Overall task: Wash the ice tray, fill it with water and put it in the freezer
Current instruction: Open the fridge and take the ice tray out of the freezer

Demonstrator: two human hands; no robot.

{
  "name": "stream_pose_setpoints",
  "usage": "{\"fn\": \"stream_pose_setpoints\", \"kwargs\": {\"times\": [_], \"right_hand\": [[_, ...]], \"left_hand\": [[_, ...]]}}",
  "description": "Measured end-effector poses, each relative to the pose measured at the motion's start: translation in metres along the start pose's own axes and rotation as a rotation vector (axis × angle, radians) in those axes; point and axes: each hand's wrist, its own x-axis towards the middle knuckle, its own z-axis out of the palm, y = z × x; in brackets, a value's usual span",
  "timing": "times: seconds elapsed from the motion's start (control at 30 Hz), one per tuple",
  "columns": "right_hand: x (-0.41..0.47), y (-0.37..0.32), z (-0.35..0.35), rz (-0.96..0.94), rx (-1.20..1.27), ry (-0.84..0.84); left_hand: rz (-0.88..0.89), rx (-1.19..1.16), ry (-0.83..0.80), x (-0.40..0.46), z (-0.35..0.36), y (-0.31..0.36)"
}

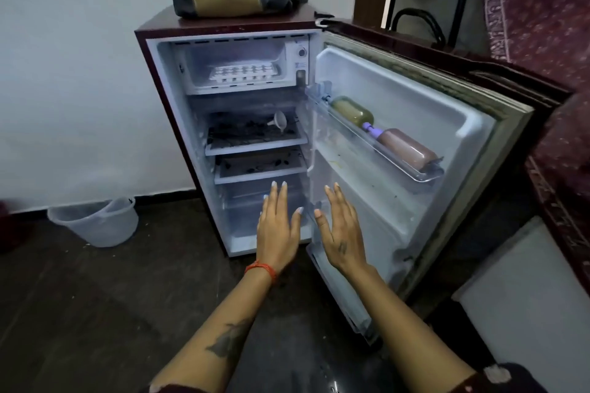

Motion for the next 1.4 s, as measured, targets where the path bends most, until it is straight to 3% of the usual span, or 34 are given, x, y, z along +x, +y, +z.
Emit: {"fn": "stream_pose_setpoints", "kwargs": {"times": [0.53,1.1,1.4], "right_hand": [[0.099,-0.048,0.093,0.142,0.078,-0.065],[0.267,-0.001,0.148,0.111,0.116,-0.189],[0.355,0.003,0.175,0.089,0.041,-0.166]], "left_hand": [[-0.065,-0.099,-0.005,0.101,-0.059,-0.076],[-0.174,-0.161,0.091,0.253,-0.037,-0.115],[-0.169,-0.097,0.128,0.341,-0.044,-0.139]]}}
